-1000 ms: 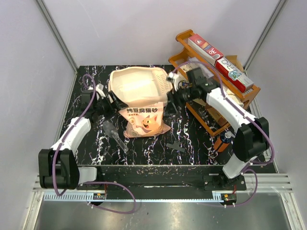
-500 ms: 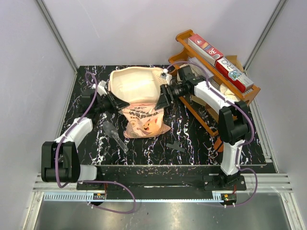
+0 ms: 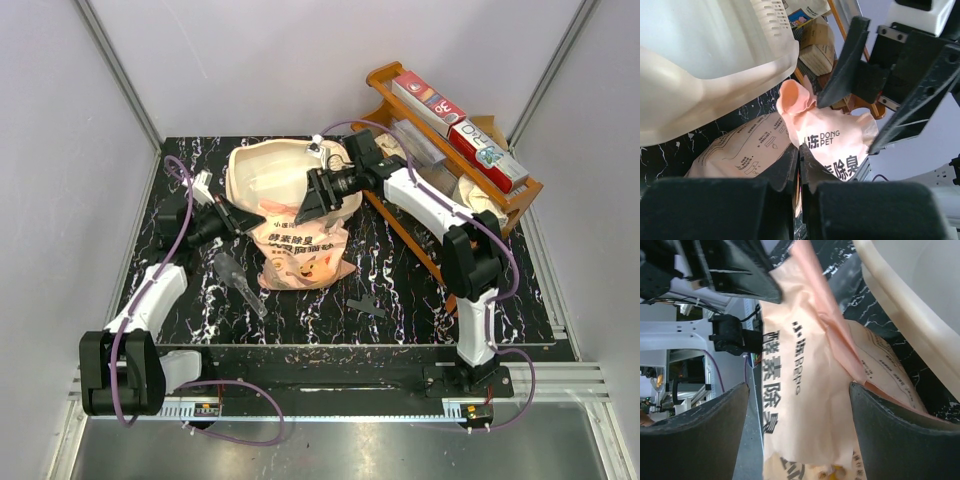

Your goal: Fill the litter box with clean litter

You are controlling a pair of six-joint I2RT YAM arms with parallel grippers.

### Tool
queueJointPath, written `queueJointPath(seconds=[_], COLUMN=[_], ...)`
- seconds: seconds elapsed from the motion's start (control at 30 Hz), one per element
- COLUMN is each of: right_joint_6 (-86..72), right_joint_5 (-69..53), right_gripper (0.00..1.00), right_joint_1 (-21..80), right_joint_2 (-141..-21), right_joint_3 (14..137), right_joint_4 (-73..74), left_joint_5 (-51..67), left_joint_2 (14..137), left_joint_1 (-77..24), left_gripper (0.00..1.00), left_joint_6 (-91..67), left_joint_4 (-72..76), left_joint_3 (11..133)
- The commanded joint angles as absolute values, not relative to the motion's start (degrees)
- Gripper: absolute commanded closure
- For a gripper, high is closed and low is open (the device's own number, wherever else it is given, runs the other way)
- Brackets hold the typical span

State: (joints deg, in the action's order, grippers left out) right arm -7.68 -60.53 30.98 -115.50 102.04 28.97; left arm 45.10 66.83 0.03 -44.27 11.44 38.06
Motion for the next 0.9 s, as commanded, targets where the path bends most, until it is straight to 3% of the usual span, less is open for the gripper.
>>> queueJointPath(seconds=[0.0,0.13,0.27,0.57,0.87], right_joint_6=[-9.0,-8.1,-5.6,5.2,13.5], right_joint_5=[-55.5,-49.7,-45.2,-41.7,-49.2], right_gripper=[0.17,0.27,0.18,0.21,0.14], right_joint_1=[33.3,33.4,33.3,33.5,34.5], right_joint_2=[-117.5,-118.2,-116.7,-107.8,-113.4], right_joint_3=[105.6,107.7,108.5,106.2,108.3], right_joint_4=[27.2,27.9,29.6,27.2,29.3], left_joint_5=[49.1,49.6,49.5,47.7,49.7], left_joint_2=[63.9,62.8,61.4,61.3,60.6], left_joint_1=[-0.1,-0.1,-0.1,-0.1,-0.1], left_gripper=[0.95,1.00,1.00,1.00,1.00], left_joint_6=[-44.4,-42.0,-39.9,-36.7,-37.1], left_joint_4=[16.1,14.2,12.3,8.1,9.9], left_joint_3=[38.3,38.8,39.1,40.1,39.6])
